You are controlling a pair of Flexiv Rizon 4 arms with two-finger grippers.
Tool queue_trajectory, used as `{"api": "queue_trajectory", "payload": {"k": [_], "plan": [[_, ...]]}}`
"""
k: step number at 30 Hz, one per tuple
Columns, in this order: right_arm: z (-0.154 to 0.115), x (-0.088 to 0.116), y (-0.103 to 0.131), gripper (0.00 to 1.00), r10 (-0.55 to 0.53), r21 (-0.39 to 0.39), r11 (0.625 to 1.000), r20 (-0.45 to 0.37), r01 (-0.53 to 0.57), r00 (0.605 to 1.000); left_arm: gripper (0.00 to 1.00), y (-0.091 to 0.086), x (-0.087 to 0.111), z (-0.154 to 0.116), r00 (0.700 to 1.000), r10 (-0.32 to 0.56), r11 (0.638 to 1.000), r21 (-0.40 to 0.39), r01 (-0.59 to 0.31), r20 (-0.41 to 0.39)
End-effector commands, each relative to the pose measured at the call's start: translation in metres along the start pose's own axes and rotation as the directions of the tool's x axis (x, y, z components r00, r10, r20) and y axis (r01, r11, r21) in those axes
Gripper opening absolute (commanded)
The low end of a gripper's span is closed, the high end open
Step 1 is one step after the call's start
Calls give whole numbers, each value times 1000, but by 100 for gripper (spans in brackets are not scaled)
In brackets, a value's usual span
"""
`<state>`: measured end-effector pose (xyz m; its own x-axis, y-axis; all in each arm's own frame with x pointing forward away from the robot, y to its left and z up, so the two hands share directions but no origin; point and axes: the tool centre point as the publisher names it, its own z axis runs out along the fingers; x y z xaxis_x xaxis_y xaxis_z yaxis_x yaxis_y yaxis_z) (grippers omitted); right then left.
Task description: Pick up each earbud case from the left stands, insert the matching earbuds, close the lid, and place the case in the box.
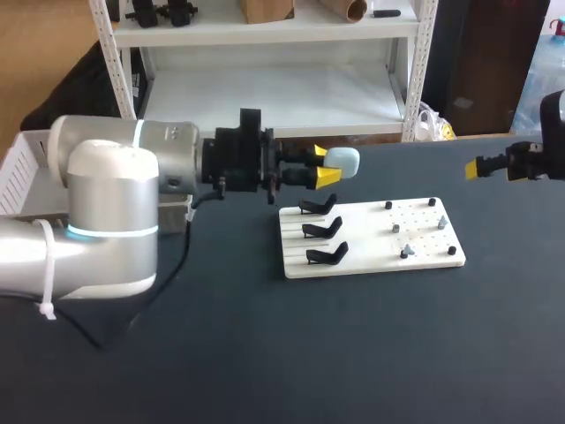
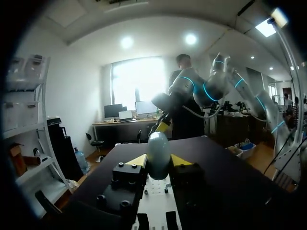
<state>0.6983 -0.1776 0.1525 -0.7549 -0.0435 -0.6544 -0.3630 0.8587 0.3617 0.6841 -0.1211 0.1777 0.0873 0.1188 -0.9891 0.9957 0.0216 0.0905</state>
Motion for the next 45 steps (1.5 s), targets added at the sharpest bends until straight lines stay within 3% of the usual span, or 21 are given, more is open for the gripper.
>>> {"api": "queue_trajectory", "payload": {"k": [1, 14, 23, 34, 45], "plan": [[5, 0, 8, 100, -45, -21, 999, -7, 45, 999, 0, -4, 3, 9, 1000, -2, 999, -33, 2, 8], [-13, 18, 68, 100, -192, -80, 979, -23, 190, 981, 0, -7, 7, 16, 1000, -14, 1000, -15, 15, 28], [-11, 30, 108, 100, -257, -114, 962, -62, 249, 964, 0, -6, 11, 14, 998, -19, 1000, 1, 19, 55], [8, 21, 146, 100, -274, -142, 954, -73, 262, 959, 0, -6, 11, 14, 998, -19, 1000, 1, 19, 55], [32, 5, 157, 100, -264, -142, 958, -101, 249, 959, 0, -6, 11, 14, 998, -19, 1000, 1, 19, 55]]}}
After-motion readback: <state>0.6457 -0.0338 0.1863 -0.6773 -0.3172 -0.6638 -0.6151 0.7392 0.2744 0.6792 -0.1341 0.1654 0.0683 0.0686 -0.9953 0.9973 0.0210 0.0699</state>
